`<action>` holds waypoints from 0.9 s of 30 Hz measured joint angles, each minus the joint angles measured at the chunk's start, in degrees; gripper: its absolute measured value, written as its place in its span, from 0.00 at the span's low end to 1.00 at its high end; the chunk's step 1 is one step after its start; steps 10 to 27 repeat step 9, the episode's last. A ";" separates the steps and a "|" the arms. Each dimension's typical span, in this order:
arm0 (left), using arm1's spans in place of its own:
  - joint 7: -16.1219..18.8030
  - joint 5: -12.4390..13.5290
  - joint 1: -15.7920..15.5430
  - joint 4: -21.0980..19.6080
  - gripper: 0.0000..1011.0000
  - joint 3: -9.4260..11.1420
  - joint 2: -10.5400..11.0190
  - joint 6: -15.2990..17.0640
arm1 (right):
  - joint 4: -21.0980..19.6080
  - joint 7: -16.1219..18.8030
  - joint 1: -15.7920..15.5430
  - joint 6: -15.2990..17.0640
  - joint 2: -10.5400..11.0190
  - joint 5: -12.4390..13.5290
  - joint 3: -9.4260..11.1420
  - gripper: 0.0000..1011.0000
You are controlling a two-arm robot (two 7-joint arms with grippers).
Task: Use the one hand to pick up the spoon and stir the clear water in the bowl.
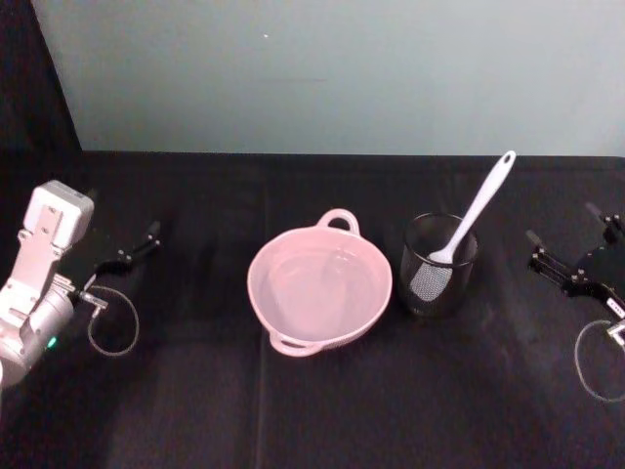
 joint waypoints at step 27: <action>0.00 0.00 0.00 0.00 1.00 0.00 0.00 0.00 | -0.19 0.04 -0.05 -0.07 0.14 -0.02 -0.04 0.99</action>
